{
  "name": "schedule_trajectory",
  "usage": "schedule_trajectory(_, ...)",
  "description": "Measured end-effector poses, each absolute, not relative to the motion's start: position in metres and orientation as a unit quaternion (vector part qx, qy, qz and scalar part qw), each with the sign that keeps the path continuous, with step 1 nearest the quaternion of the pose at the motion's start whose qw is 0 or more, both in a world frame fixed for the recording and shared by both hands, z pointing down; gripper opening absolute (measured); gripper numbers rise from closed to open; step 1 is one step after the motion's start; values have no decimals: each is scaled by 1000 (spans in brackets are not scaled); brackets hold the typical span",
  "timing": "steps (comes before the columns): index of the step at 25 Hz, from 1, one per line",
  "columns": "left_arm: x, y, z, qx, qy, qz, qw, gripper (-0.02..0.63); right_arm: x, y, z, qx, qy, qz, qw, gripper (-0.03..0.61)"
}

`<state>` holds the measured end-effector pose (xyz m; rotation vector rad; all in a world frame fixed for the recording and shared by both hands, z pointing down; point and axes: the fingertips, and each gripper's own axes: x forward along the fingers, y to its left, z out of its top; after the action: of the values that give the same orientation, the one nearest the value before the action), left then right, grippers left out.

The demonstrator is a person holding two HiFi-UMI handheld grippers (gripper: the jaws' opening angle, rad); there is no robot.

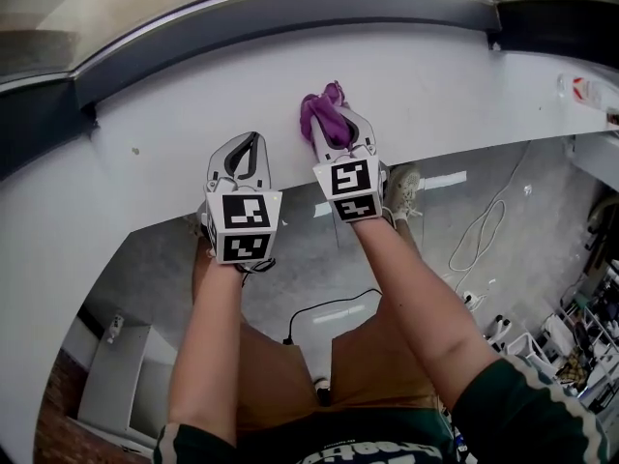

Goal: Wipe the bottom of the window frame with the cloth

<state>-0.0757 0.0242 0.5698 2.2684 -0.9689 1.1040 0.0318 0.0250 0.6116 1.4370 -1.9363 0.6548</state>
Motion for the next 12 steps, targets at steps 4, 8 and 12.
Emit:
schedule_trajectory(4, -98, 21, 570, 813, -366, 396, 220, 8, 5, 19, 612, 532, -748, 243, 313, 86)
schedule_trajectory(8, -121, 18, 569, 804, -378, 401, 222, 8, -17, 17, 612, 517, -758, 240, 316, 86)
schedule_trajectory(12, -147, 11, 567, 797, -395, 398, 224, 8, -39, 12, 611, 507, -767, 236, 315, 86)
